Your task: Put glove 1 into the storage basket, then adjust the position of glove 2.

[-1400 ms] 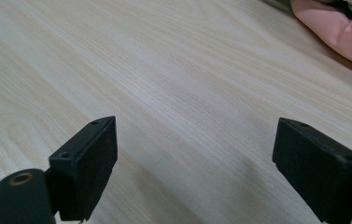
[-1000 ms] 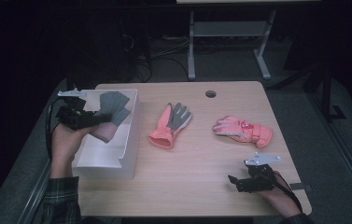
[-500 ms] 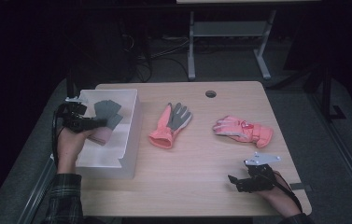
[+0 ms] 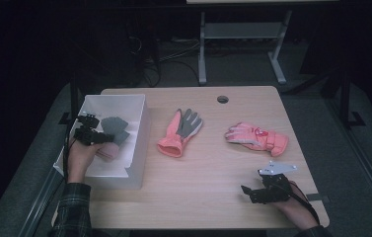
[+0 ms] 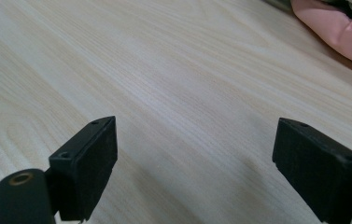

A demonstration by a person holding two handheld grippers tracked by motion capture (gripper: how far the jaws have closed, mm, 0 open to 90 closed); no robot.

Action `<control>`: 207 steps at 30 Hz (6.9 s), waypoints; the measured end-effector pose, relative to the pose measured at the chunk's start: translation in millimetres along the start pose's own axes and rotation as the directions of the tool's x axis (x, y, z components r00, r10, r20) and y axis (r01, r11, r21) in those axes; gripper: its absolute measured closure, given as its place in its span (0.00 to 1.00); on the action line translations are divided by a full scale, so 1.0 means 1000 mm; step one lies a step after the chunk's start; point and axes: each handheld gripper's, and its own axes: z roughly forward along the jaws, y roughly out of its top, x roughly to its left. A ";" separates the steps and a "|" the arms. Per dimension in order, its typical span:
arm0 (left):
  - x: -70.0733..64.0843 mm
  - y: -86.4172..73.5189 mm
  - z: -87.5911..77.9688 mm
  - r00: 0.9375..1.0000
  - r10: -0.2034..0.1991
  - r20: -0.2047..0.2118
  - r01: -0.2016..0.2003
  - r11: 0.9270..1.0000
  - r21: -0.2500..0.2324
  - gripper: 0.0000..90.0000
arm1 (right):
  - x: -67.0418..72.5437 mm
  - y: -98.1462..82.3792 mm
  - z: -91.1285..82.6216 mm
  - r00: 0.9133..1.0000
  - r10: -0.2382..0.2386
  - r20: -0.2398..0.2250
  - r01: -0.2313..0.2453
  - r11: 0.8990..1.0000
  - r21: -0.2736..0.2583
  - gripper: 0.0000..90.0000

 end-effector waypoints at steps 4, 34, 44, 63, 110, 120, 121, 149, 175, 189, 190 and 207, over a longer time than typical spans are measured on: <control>-0.002 -0.002 0.009 0.999 0.029 -0.036 -0.027 0.998 0.059 0.68 | 0.000 0.000 -0.001 1.000 0.001 0.000 -0.001 1.000 0.000 0.15; -0.028 0.016 -0.048 0.997 0.055 0.050 -0.049 0.993 -0.112 0.29 | 0.002 0.002 0.003 1.000 -0.006 -0.010 0.006 1.000 0.011 0.15; -0.065 0.029 -0.065 0.981 0.122 0.151 -0.092 0.977 -0.194 0.36 | 0.003 0.003 0.003 1.000 -0.001 -0.015 0.001 1.000 0.005 0.15; -0.149 0.070 -0.046 0.924 0.253 0.287 -0.197 0.958 -0.208 0.80 | 0.005 0.002 0.002 1.000 -0.011 -0.016 0.011 1.000 0.008 0.15; -0.197 0.082 0.106 0.945 0.247 0.213 -0.245 0.969 -0.036 1.00 | 0.006 0.003 0.001 0.999 -0.015 -0.041 0.015 1.000 -0.003 0.15; -0.208 0.071 0.100 0.911 0.273 0.309 -0.275 0.961 -0.036 1.00 | 0.006 0.003 0.001 0.999 -0.017 -0.040 0.017 1.000 -0.002 0.15; -0.209 0.070 0.099 0.908 0.277 0.315 -0.281 0.959 -0.034 1.00 | 0.006 0.003 0.001 0.999 -0.016 -0.040 0.016 1.000 -0.003 0.15; -0.279 0.033 0.080 0.767 0.422 0.484 -0.466 0.884 -0.032 1.00 | 0.006 0.003 0.001 0.999 -0.020 -0.037 0.020 1.000 -0.002 0.15; -0.236 0.005 0.051 0.827 0.415 0.379 -0.443 0.896 -0.015 1.00 | 0.005 0.002 0.001 1.000 -0.015 -0.024 0.015 1.000 0.006 0.15; -0.262 -0.016 0.052 0.753 0.440 0.489 -0.502 0.865 -0.005 1.00 | -0.002 0.003 -0.009 1.000 -0.001 -0.028 0.002 1.000 0.016 0.15; -0.266 -0.017 0.052 0.745 0.445 0.498 -0.505 0.863 -0.015 1.00 | -0.002 0.003 -0.009 1.000 -0.005 -0.028 0.006 1.000 0.020 0.15; -0.314 -0.008 0.074 0.667 0.493 0.559 -0.560 0.826 -0.061 1.00 | 0.007 0.004 -0.009 0.994 -0.029 -0.101 0.040 0.993 0.109 0.15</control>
